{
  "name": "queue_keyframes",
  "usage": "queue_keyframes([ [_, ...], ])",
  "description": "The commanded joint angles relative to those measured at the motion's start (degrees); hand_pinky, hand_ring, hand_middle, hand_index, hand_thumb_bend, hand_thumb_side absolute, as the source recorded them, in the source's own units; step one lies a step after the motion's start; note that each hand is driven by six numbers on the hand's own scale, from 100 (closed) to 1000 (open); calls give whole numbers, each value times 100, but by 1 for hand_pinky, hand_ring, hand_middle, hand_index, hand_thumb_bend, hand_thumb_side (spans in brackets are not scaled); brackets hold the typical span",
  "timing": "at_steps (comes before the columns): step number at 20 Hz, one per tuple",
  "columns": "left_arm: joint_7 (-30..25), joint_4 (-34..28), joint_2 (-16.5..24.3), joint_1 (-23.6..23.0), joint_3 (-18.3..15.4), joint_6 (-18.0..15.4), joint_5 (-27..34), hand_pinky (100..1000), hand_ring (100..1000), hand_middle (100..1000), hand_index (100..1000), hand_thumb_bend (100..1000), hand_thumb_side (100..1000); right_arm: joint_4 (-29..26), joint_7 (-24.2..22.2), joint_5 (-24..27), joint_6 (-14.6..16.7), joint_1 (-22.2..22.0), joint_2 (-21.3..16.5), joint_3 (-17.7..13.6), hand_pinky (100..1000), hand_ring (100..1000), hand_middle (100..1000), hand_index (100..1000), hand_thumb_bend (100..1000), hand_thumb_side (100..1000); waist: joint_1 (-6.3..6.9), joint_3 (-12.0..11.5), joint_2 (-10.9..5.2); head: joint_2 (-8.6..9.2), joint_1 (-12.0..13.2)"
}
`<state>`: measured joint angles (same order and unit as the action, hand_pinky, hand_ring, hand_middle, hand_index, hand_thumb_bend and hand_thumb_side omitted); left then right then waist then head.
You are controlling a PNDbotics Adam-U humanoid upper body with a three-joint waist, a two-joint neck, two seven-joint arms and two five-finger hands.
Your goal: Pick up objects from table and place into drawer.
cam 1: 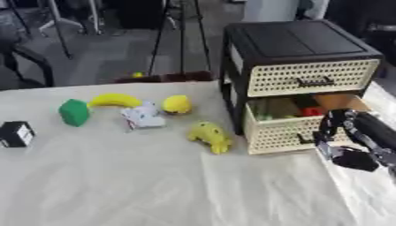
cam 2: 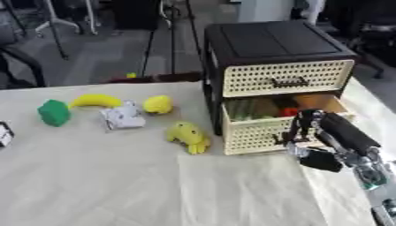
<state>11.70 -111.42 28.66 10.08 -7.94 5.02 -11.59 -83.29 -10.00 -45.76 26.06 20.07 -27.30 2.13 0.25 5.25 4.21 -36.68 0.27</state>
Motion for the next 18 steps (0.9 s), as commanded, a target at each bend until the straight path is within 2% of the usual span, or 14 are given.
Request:
queue_keyframes([
  [1,-15,-105,98,27,-59,-19,-1,471,490,548,739,668,807,150,-116,67,-4,89,-41,-15,181,513,589,562,100,756,4,-3,-55,-28,-1],
  [2,-17,-104,95,26,-58,-20,2,471,489,548,739,668,807,244,-136,62,-17,116,-19,-14,192,524,597,570,100,645,5,-6,-55,-31,-5],
  [3,-21,-103,92,26,-55,-21,6,472,490,548,739,667,807,351,-147,40,-42,150,3,-18,201,531,603,577,100,769,8,-10,-55,-32,-7],
  [18,-23,-122,61,16,-52,-25,18,474,489,548,739,667,806,1523,134,-636,-167,791,245,-56,327,668,709,658,100,787,37,-80,-59,-48,-40],
])
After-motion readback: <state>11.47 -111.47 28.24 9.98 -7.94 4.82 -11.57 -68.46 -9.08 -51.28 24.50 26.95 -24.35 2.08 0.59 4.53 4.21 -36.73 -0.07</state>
